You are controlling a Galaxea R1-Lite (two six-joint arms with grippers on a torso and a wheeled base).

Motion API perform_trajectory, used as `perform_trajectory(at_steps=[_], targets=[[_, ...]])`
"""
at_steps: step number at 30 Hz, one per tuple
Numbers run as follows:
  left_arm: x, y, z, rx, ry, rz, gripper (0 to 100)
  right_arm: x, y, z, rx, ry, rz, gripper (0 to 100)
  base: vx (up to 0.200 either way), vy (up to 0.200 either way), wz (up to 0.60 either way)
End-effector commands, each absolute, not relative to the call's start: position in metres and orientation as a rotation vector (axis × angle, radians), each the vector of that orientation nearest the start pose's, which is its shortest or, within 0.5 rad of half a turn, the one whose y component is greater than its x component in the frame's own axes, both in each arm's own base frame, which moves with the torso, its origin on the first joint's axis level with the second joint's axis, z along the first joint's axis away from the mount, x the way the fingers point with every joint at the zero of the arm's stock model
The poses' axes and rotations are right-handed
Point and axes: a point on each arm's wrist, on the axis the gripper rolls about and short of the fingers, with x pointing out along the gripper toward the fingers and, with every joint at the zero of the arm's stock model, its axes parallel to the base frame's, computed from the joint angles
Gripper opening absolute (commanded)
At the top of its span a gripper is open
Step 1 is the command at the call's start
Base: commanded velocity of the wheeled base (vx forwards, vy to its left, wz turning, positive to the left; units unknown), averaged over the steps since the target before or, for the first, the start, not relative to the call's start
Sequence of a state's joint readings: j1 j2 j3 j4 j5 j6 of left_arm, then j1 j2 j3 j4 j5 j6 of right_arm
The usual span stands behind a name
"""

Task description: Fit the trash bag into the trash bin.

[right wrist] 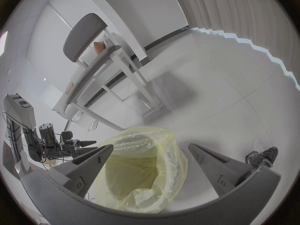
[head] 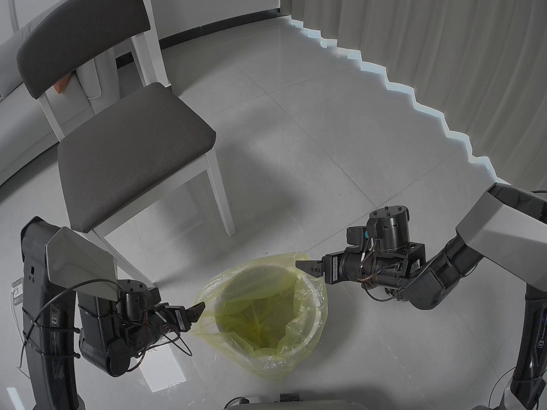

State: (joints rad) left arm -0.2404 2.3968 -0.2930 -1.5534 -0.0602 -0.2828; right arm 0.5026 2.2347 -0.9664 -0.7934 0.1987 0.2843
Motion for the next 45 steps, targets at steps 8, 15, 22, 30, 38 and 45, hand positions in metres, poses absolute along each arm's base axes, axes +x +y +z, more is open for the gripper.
perform_trajectory(at_steps=[8, 15, 22, 30, 38, 45], targets=[[0.322, -0.074, -0.075, -0.229, 0.552, -0.195, 100, 0.363, 0.193, 0.032, 0.197, 0.59, 0.589, 100, 0.0, 0.0, 0.0], [0.334, -0.078, -0.079, -0.231, 0.549, -0.18, 100, 0.364, 0.193, 0.015, 0.158, 0.632, 0.589, 100, 0.0, 0.0, 0.0], [0.328, -0.076, -0.064, -0.284, 0.512, -0.17, 100, 0.373, 0.19, -0.001, 0.132, 0.673, 0.571, 100, 0.0, 0.0, 0.0], [0.319, -0.076, -0.055, -0.293, 0.49, -0.18, 100, 0.388, 0.171, -0.011, 0.121, 0.682, 0.522, 100, 0.0, 0.0, 0.0], [0.304, -0.077, -0.052, -0.288, 0.519, -0.188, 100, 0.407, 0.158, -0.034, 0.089, 0.748, 0.482, 100, 0.0, 0.0, 0.0], [0.286, -0.071, -0.031, -0.288, 0.522, -0.193, 100, 0.42, 0.17, -0.045, 0.056, 0.79, 0.5, 100, 0.0, 0.0, 0.0]])
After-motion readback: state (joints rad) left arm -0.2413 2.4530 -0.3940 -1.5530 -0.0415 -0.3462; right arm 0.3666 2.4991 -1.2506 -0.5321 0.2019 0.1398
